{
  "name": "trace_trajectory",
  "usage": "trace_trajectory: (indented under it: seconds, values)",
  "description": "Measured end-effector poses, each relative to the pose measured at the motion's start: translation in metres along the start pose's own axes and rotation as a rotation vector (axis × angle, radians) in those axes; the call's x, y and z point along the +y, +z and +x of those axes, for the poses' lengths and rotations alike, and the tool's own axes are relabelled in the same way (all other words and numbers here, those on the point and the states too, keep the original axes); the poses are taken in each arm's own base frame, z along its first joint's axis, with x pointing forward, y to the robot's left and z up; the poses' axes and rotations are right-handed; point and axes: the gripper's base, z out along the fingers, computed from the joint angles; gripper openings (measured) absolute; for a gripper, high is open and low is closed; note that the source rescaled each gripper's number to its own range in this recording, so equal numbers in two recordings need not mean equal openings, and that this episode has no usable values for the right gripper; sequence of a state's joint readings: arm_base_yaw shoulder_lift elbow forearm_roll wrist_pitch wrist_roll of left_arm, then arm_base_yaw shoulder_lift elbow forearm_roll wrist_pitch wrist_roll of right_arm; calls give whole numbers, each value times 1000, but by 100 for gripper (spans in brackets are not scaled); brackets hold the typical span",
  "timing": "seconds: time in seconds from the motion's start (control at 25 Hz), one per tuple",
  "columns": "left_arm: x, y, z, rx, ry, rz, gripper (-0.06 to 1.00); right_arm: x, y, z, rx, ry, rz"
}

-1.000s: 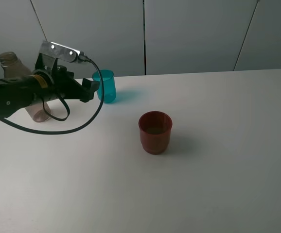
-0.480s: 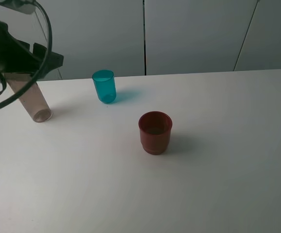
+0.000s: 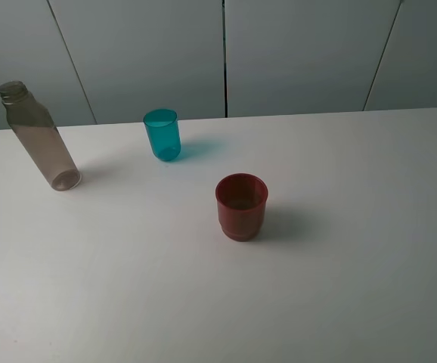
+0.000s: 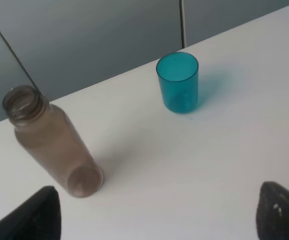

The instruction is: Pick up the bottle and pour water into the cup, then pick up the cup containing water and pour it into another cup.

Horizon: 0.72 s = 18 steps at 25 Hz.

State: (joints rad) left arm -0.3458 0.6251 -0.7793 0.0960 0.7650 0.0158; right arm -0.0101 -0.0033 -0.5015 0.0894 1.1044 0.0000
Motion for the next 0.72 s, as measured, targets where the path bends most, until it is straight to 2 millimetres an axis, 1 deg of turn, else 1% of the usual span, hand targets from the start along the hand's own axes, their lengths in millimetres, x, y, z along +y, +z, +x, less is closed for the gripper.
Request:
trace_trajectory:
  seconds: [0.12,0.28,0.4,0.52,0.64,0.72]
  values:
    - [0,-29,16,6,-22,2,99,0,0,0,0,0,0]
    - [-1,-60,37,22,-43,16,99,0,0,0,0,0,0]
    - [-2,-78,54,41,-57,34,99,0,0,0,0,0,0]
    - [-3,-91,67,41,-62,40,99,0,0,0,0,0,0]
    - [-4,-101,74,-1,-70,40,99,0,0,0,0,-6,0]
    - [-6,-103,83,-19,-92,16,99,0,0,0,0,-6,0]
